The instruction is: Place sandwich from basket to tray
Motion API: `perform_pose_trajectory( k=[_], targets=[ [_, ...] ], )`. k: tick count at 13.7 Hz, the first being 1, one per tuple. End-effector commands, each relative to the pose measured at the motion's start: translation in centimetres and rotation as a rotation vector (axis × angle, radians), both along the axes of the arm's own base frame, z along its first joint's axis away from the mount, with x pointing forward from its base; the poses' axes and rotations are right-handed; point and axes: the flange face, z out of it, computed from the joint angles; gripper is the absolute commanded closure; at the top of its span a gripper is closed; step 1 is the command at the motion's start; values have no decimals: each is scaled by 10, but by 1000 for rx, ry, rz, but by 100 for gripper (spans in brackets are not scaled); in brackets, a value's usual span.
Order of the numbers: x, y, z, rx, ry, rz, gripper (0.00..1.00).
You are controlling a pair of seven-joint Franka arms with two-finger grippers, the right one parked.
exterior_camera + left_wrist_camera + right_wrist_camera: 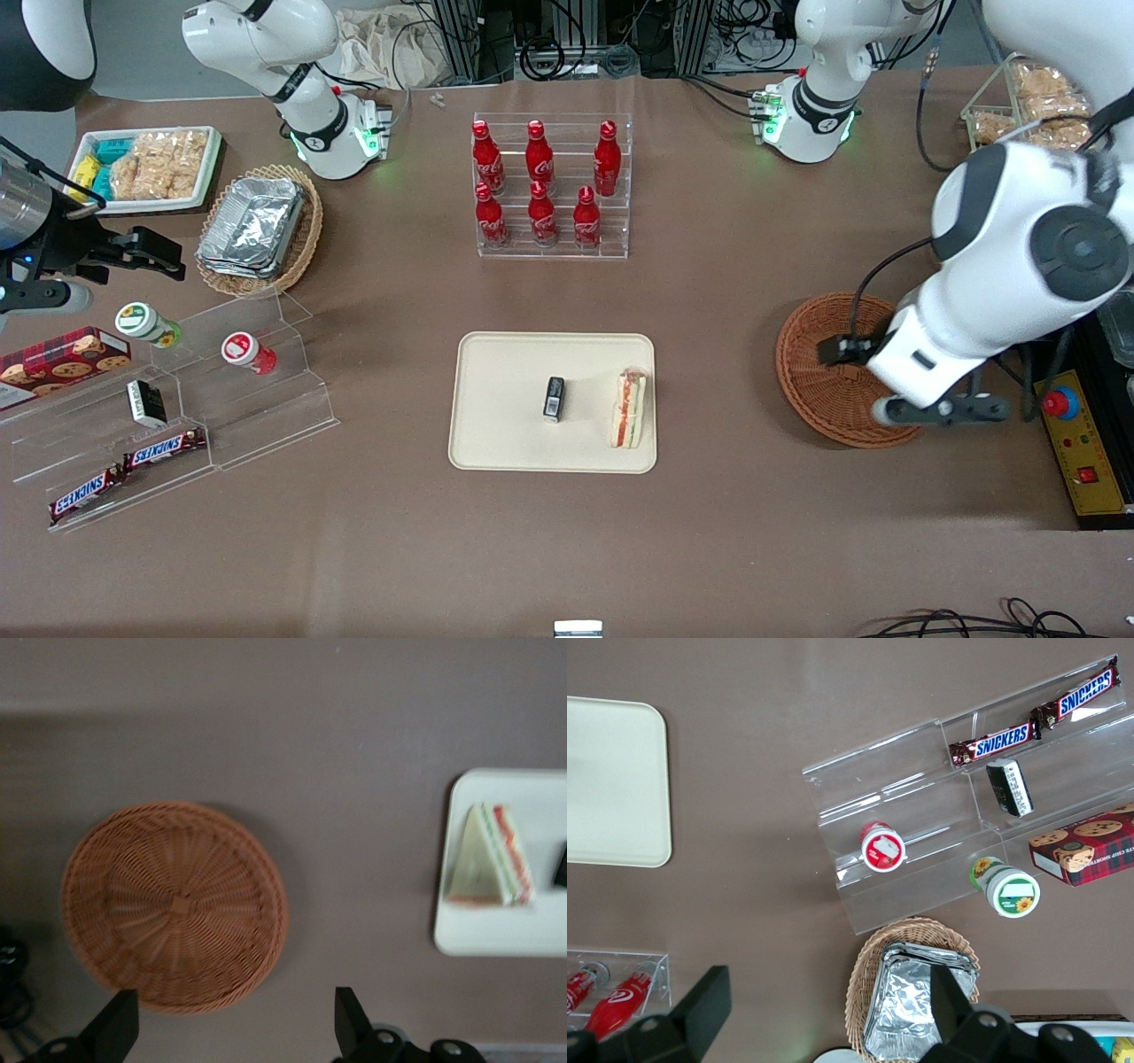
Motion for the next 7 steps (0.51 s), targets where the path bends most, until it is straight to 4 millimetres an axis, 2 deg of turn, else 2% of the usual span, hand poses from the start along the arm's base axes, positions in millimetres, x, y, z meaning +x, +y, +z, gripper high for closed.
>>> perform_pose_trajectory(
  k=[1, 2, 4, 7],
  targets=[
    [-44, 35, 16, 12, 17, -114, 1],
    [-54, 40, 17, 23, 19, -138, 1],
    [-58, 40, 16, 40, 28, -163, 1],
    [-36, 41, 28, 26, 8, -217, 1]
  ],
)
